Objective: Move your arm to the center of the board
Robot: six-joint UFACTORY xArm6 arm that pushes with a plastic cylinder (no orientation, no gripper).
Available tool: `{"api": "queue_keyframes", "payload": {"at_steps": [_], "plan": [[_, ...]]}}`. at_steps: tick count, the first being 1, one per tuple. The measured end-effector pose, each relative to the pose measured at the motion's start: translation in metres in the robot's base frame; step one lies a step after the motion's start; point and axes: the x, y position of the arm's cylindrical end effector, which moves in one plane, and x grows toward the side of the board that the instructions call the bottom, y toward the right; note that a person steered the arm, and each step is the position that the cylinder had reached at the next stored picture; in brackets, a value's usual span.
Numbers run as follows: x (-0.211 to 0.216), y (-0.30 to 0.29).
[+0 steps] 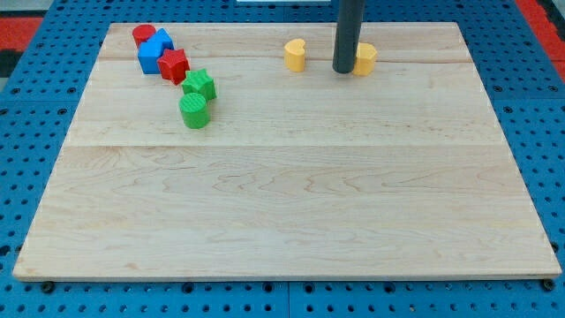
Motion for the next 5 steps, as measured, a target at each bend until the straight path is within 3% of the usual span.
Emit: {"api": "queue_keyframes", "payload": {"at_steps": [5], "plan": [[0.006, 0.033]]}}
